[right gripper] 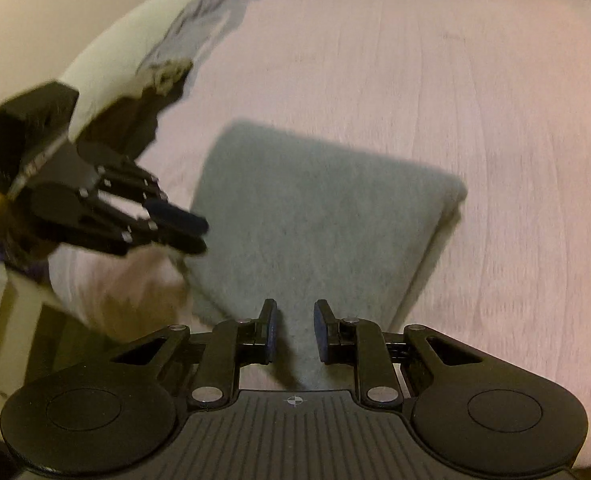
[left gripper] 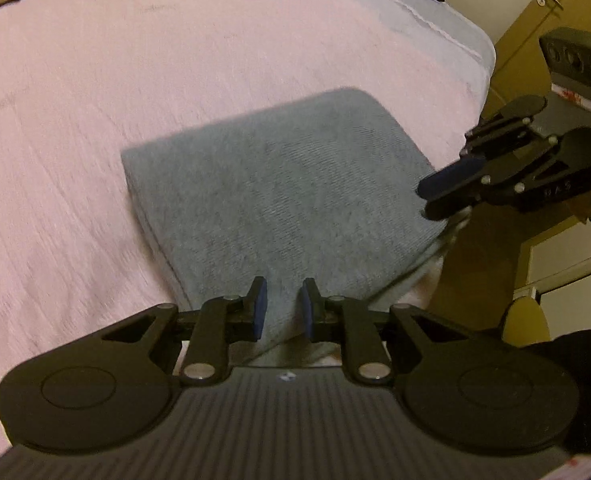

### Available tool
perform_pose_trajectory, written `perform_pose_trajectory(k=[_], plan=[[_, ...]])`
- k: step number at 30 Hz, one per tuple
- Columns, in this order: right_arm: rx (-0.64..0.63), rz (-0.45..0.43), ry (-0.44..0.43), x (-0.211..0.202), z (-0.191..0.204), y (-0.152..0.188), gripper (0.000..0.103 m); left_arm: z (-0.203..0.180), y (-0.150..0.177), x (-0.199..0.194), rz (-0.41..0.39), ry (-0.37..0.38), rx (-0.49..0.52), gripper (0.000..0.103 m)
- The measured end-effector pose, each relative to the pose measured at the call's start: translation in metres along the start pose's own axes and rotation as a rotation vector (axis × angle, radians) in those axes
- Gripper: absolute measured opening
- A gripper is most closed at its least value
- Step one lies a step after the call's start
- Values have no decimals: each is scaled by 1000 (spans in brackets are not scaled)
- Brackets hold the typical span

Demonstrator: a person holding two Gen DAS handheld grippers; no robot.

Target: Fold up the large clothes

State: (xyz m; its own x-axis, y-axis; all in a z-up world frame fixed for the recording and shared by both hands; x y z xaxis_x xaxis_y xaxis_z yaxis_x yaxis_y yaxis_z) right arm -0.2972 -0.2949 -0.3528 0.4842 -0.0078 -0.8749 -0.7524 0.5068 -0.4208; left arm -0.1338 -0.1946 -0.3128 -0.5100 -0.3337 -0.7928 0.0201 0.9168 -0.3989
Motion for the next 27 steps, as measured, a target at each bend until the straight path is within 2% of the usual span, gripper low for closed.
perform_pose_trajectory(k=[4, 10, 11, 12, 13, 14, 17, 20, 23, 27], plan=[[-86, -5, 1, 17, 1, 8, 17, 1, 7, 9, -10, -9, -23, 14], [-34, 26, -61, -1, -11, -24, 20, -6, -5, -4, 14, -24, -23, 14], [-30, 11, -61, -7, -15, -31, 28, -6, -8, -8, 10, -25, -24, 14], [-30, -12, -58, -13, -20, -40, 43, -6, -13, -14, 1, -20, -31, 14], [-38, -35, -52, -17, -26, -52, 51, -5, -19, -19, -10, -19, -37, 14], [-51, -54, -43, -19, -33, -62, 63, -5, -24, -22, -18, -21, -40, 14], [-116, -66, -42, -6, -51, -101, 68, -3, -36, -23, -36, -26, -52, 15], [-200, 33, -116, 36, -64, -138, 68, -3, -37, -7, -15, -24, -67, 15], [-320, 184, -230, 87, -58, -168, 68, -7, -19, 16, 37, -47, -60, 16], [-471, 370, -395, 138, -36, -196, 68, -4, -5, 18, -29, -64, -147, 16]])
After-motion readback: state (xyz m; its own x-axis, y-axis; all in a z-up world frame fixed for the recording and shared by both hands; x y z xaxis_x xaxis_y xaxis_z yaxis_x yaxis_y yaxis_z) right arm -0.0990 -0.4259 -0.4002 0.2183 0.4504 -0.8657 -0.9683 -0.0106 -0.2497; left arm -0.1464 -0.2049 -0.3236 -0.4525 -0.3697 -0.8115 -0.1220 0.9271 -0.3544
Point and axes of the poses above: each gripper's, at about its wrist camera, not at the fingertips, and x roughly the way its jaws point, z to its left, y to its underside, the point moved 1 cm from there along x, roughly the way its jaws point, and after that the axes turned 12 degrees about y, right-handed, at the moved point
